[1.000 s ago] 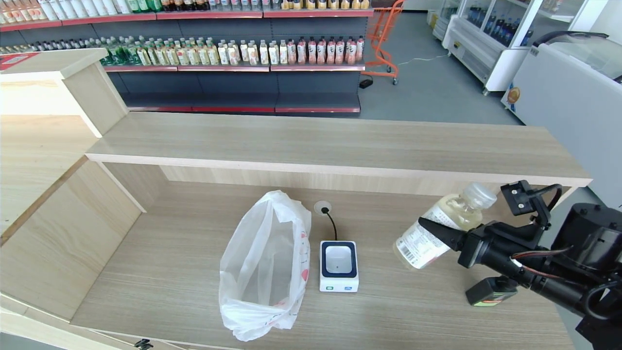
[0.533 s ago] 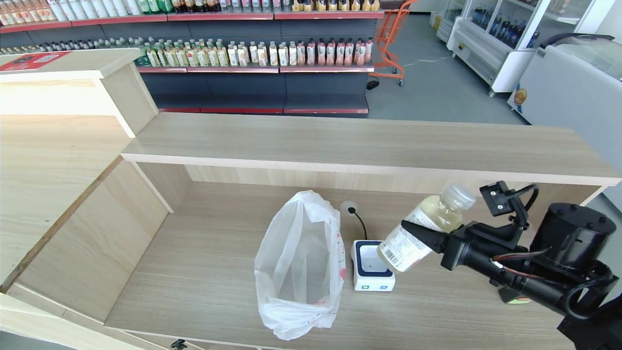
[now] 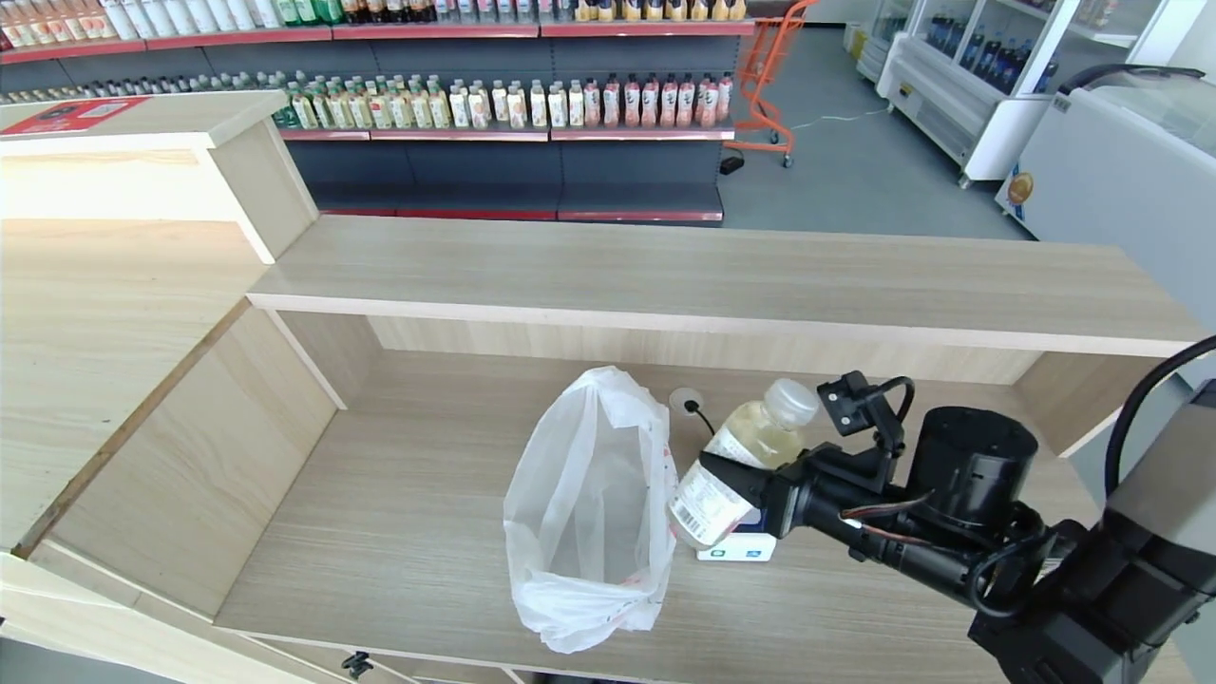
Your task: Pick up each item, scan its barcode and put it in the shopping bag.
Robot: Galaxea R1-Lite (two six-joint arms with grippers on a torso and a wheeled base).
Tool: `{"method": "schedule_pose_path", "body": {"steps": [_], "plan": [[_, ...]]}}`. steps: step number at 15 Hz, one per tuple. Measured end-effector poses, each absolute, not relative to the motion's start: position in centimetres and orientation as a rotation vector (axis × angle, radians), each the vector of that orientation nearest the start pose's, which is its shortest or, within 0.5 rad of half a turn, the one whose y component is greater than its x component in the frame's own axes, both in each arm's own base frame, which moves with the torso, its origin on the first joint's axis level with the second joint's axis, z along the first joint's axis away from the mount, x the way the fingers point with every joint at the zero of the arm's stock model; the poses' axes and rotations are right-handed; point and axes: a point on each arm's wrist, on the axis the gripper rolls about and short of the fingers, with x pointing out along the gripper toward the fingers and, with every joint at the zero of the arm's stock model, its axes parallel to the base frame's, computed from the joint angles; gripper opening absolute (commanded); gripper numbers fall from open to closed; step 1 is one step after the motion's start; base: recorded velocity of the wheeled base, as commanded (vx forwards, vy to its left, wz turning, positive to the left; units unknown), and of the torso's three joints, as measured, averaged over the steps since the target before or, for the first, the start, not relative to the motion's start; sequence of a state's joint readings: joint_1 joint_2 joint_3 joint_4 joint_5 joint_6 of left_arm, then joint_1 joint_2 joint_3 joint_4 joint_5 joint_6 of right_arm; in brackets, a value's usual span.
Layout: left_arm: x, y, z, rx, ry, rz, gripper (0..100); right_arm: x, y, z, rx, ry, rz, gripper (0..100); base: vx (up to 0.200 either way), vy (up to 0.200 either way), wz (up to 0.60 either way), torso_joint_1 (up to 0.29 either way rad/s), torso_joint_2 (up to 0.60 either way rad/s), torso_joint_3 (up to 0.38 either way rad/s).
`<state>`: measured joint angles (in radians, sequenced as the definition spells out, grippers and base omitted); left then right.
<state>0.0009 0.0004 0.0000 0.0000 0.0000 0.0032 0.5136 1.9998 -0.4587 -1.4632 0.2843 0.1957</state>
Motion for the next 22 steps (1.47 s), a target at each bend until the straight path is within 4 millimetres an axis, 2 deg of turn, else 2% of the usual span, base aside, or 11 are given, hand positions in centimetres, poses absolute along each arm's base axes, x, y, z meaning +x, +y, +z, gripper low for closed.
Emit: {"method": "schedule_pose_path", "body": {"steps": [6,12,14,17,20,21,22], "plan": [[-2.3,0.0,7.5,0.003,0.001,0.0,100,28.7,19.4,5.5,0.106,0.188,0.85,0,0.0,0.0,0.0,0.0,0.0,0.0],[-2.3,0.0,7.5,0.003,0.0,0.0,100,32.6,24.0,2.3,-0.031,0.096,0.848,0,0.0,0.0,0.0,0.0,0.0,0.0],[-2.3,0.0,7.5,0.003,0.001,0.0,100,33.2,25.2,0.9,-0.092,0.074,0.828,0,0.0,0.0,0.0,0.0,0.0,0.0],[-2.3,0.0,7.5,0.003,0.0,0.0,100,33.6,25.4,-1.4,-0.203,0.058,0.821,0,0.0,0.0,0.0,0.0,0.0,0.0],[-2.3,0.0,7.5,0.003,0.0,0.0,100,33.7,25.4,-2.6,-0.224,0.049,0.808,0,0.0,0.0,0.0,0.0,0.0,0.0],[-2.3,0.0,7.5,0.003,0.001,0.0,100,33.7,25.2,-2.9,-0.229,0.05,0.789,100,0.0,0.0,0.0,0.0,0.0,0.0],[-2.3,0.0,7.5,0.003,0.0,0.0,100,33.6,25.1,-3.2,-0.23,0.049,0.782,100,0.0,0.0,0.0,0.0,0.0,0.0]]}}
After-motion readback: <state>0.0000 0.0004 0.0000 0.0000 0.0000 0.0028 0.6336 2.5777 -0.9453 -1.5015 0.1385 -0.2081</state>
